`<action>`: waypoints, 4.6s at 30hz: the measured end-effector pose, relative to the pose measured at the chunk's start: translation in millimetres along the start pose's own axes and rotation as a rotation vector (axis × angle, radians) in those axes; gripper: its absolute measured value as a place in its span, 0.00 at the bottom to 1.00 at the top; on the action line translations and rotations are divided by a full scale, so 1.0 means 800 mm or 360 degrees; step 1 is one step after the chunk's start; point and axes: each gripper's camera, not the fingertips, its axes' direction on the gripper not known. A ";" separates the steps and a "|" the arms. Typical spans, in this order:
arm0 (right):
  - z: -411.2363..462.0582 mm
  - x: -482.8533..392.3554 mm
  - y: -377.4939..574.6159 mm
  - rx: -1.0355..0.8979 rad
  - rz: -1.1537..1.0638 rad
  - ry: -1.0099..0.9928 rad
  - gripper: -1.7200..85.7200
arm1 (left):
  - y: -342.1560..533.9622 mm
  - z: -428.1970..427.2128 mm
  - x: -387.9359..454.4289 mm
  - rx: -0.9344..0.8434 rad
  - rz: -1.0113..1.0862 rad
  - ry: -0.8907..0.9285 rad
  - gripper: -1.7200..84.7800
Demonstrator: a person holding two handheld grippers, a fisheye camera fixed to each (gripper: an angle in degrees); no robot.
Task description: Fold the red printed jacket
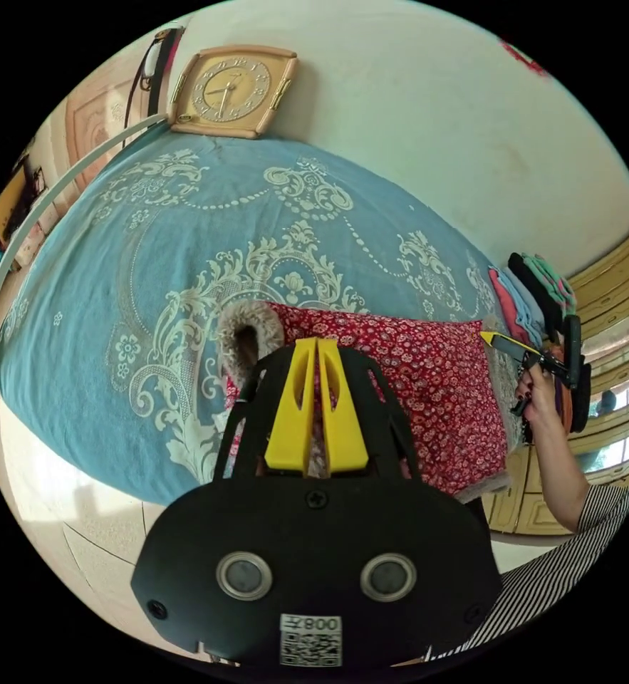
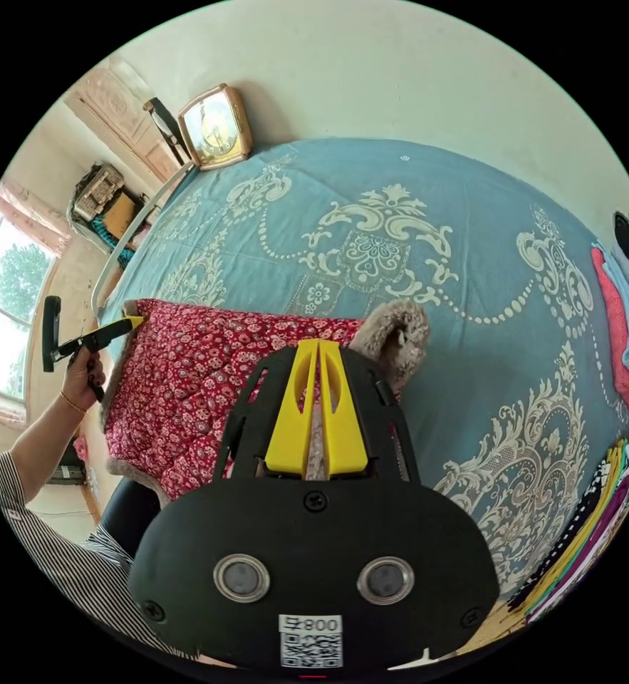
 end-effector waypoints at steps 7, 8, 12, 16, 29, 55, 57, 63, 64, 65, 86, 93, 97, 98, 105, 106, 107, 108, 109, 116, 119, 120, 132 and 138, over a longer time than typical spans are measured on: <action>0.053 -0.041 -0.006 -0.0089 -0.0086 0.0032 0.02 | 0.005 0.053 0.001 -0.0212 0.0177 -0.0123 0.02; 0.073 -0.040 -0.011 -0.0150 -0.0079 0.0017 0.02 | 0.001 0.051 -0.005 -0.0225 0.0134 -0.0097 0.02; 0.064 -0.043 -0.016 -0.0109 -0.0034 -0.0047 0.02 | 0.009 0.019 -0.008 -0.0109 0.0136 -0.0069 0.02; 0.033 -0.076 0.000 0.0088 -0.0098 -0.0145 0.02 | 0.029 0.008 0.005 -0.0010 0.0204 0.0270 0.02; 0.074 -0.208 0.003 0.0145 -0.0333 -0.0250 0.02 | 0.075 -0.005 -0.071 -0.0022 0.0178 0.0237 0.03; 0.225 -0.451 -0.055 -0.0481 -0.0696 -0.0629 0.15 | 0.253 -0.040 -0.304 -0.0056 -0.0582 0.1033 0.18; 0.242 -0.468 -0.059 -0.0554 -0.0704 -0.0590 0.16 | 0.245 -0.053 -0.290 -0.0052 -0.0520 0.0982 0.17; 0.263 -0.501 -0.071 -0.0666 -0.0636 -0.0527 0.20 | 0.212 -0.088 -0.235 -0.0081 -0.0289 0.0794 0.17; 0.268 -0.507 -0.073 -0.0686 -0.0632 -0.0495 0.20 | 0.205 -0.093 -0.222 -0.0092 -0.0242 0.0748 0.16; 0.274 -0.513 -0.074 -0.0717 -0.0624 -0.0461 0.20 | 0.197 -0.099 -0.208 -0.0101 -0.0192 0.0683 0.16; 0.122 -0.383 -0.072 -0.0447 -0.0552 -0.0523 0.04 | 0.093 -0.235 0.065 0.0140 0.0294 0.0372 0.09; 0.050 -0.238 -0.035 -0.0173 -0.0234 -0.0902 0.04 | 0.057 -0.262 0.160 0.0176 0.0427 0.0444 0.09; -0.002 -0.105 0.036 0.0131 0.0098 -0.1046 0.03 | 0.031 -0.270 0.226 0.0163 0.0542 0.0384 0.09; -0.007 -0.073 0.063 0.0166 0.0217 -0.0958 0.02 | 0.023 -0.271 0.245 0.0157 0.0580 0.0389 0.09; 0.059 -0.003 0.162 -0.0210 0.0455 -0.0818 0.02 | -0.029 -0.270 0.383 0.0113 0.0892 0.0414 0.08; 0.067 0.000 0.171 -0.0231 0.0450 -0.0847 0.02 | -0.038 -0.265 0.413 0.0094 0.0970 0.0424 0.08; 0.068 0.004 0.178 -0.0222 0.0450 -0.0868 0.02 | -0.047 -0.258 0.444 0.0067 0.1043 0.0421 0.08; 0.065 0.007 0.181 -0.0209 0.0451 -0.0867 0.02 | -0.051 -0.254 0.459 0.0052 0.1077 0.0418 0.08; 0.058 0.014 0.185 -0.0187 0.0446 -0.0867 0.02 | -0.060 -0.244 0.490 0.0026 0.1140 0.0416 0.07; -0.030 0.107 0.269 0.0022 0.0662 -0.0969 0.02 | -0.112 -0.150 0.648 -0.0263 0.1347 0.0432 0.06; -0.084 0.162 0.321 0.0240 0.0807 -0.1002 0.02 | -0.124 -0.097 0.696 -0.0401 0.1390 0.0342 0.07; -0.096 0.172 0.330 0.0285 0.0830 -0.0980 0.02 | -0.126 -0.086 0.704 -0.0434 0.1378 0.0330 0.07; -0.143 0.218 0.187 0.0086 0.0210 -0.0882 0.02 | -0.149 -0.022 0.778 -0.0499 0.1367 0.0346 0.10; -0.113 0.233 0.205 0.0067 0.0269 -0.0991 0.02 | -0.200 -0.088 0.741 -0.0070 0.1247 0.0481 0.04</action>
